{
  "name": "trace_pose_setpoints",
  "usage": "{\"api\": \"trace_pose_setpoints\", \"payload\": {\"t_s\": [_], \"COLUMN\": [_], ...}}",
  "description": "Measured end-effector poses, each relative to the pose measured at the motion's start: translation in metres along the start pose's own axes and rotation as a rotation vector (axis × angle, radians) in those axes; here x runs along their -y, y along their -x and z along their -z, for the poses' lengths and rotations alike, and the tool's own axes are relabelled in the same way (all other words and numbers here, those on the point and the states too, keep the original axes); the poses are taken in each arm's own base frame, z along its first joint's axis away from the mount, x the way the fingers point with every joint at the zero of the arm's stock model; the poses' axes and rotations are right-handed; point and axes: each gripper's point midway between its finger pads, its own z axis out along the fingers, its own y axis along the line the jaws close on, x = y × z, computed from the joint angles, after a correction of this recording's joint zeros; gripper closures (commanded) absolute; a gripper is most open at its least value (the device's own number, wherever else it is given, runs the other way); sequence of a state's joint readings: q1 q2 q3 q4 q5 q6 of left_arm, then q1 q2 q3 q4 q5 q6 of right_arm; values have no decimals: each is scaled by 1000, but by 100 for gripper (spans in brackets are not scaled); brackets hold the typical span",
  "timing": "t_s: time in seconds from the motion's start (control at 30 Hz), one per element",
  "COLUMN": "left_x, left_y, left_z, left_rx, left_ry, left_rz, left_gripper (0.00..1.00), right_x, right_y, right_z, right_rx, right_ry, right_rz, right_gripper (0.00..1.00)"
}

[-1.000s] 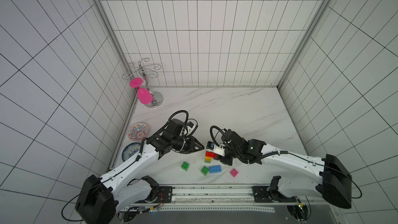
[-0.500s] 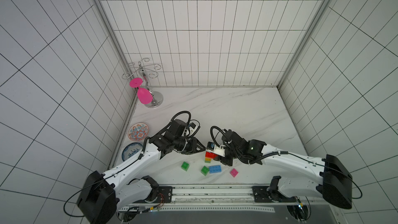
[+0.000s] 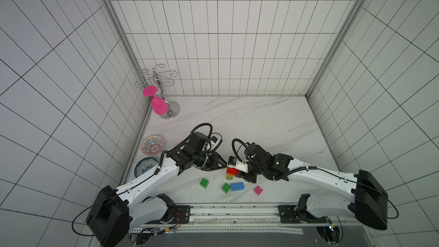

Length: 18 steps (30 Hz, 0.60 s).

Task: Assemble the letter r with lego
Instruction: Assemble the lego brick with the lego brick.

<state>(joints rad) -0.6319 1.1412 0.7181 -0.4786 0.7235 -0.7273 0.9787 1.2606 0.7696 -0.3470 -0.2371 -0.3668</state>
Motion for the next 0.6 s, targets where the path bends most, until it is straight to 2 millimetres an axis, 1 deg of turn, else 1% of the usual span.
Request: {"api": "trace_pose_setpoints", "payload": {"t_s": [0.6], "left_x": [-6], "left_y": [-10], "left_z": [-22], "left_rx": [-71], "left_ry": [19], "left_rz": [11], "left_gripper": [76], "right_x": [4], "right_y": [-1], "right_z": [-2], "right_rx": [4], "right_ry": [7], "right_rz": [-21], "right_gripper": [100]}}
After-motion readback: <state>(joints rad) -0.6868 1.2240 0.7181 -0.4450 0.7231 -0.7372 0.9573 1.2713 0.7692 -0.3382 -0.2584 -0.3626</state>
